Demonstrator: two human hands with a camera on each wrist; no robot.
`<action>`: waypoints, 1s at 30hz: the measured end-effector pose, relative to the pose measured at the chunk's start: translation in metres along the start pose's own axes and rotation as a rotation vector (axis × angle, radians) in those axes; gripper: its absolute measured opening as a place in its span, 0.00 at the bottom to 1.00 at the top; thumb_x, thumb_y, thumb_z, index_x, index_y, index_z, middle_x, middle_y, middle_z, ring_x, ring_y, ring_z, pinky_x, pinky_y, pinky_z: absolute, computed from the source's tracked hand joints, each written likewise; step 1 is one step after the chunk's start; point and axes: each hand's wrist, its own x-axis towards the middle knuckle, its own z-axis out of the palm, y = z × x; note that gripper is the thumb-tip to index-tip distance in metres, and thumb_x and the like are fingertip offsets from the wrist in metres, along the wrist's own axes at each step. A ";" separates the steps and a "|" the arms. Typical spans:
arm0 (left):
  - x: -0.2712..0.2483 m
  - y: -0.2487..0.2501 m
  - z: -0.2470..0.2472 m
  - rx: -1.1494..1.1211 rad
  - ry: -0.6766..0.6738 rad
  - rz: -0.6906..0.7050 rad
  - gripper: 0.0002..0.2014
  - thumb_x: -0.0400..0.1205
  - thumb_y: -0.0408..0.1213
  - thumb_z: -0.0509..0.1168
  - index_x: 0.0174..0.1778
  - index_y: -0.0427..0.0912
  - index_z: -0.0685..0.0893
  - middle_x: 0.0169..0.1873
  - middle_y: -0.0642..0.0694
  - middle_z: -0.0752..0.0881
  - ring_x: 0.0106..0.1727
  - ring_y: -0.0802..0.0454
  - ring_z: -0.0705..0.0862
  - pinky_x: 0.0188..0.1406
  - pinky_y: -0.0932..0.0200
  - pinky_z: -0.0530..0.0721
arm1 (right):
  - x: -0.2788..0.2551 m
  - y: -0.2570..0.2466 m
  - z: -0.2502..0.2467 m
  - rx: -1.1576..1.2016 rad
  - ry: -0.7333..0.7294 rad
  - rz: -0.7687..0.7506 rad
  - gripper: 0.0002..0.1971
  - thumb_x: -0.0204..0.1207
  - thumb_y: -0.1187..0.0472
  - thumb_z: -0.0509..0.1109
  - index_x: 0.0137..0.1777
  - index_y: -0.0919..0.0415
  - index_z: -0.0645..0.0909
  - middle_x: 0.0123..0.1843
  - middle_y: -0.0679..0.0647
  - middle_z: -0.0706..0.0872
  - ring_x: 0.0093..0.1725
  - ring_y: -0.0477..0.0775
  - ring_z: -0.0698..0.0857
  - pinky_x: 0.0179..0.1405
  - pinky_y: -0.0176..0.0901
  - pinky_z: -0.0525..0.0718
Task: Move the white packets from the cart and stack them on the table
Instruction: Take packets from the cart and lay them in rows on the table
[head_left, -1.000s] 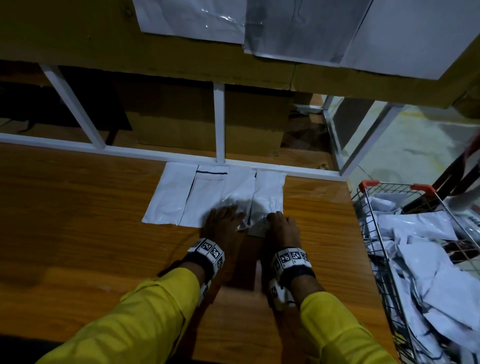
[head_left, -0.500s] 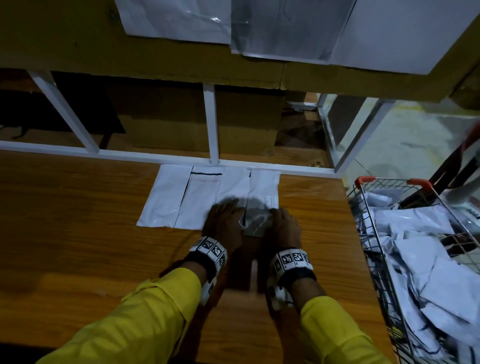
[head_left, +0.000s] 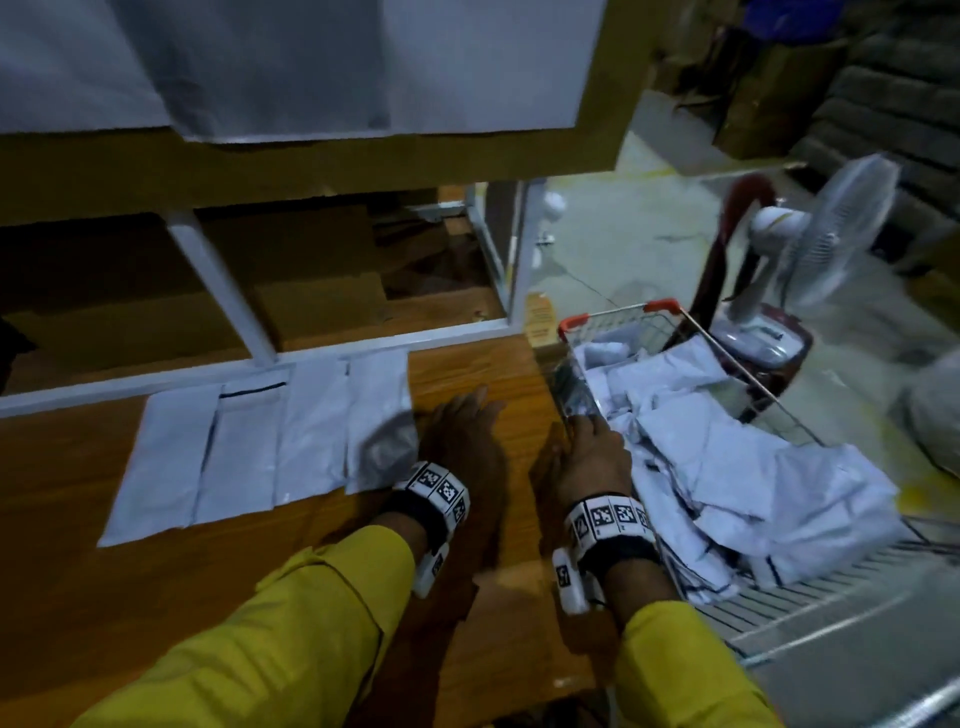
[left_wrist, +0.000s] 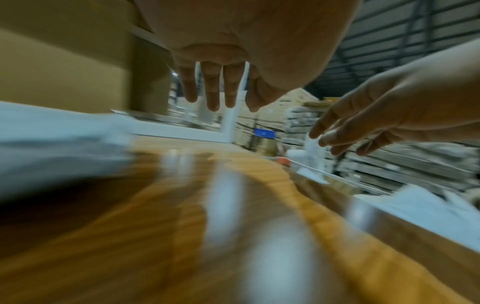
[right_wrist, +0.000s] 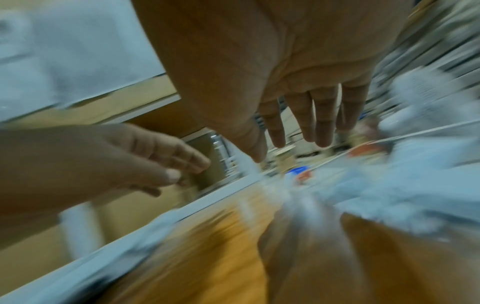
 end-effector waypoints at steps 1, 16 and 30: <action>0.006 0.018 0.005 -0.024 -0.012 -0.001 0.28 0.82 0.36 0.58 0.80 0.56 0.72 0.85 0.47 0.64 0.84 0.40 0.63 0.82 0.38 0.62 | 0.003 0.021 -0.005 -0.018 0.003 0.051 0.27 0.78 0.45 0.62 0.72 0.61 0.76 0.73 0.66 0.77 0.66 0.73 0.78 0.65 0.64 0.78; 0.109 0.221 0.125 0.059 -0.188 0.187 0.29 0.78 0.40 0.66 0.78 0.45 0.76 0.77 0.39 0.75 0.71 0.36 0.78 0.69 0.41 0.79 | 0.048 0.273 -0.046 -0.259 -0.188 0.409 0.30 0.81 0.46 0.67 0.80 0.55 0.67 0.79 0.64 0.68 0.73 0.68 0.72 0.70 0.60 0.74; 0.186 0.269 0.212 0.282 -0.514 0.132 0.34 0.86 0.52 0.63 0.86 0.63 0.55 0.88 0.40 0.42 0.86 0.31 0.50 0.80 0.30 0.62 | 0.094 0.302 0.021 -0.382 -0.312 0.353 0.51 0.66 0.28 0.72 0.78 0.69 0.72 0.86 0.72 0.56 0.82 0.74 0.61 0.74 0.64 0.67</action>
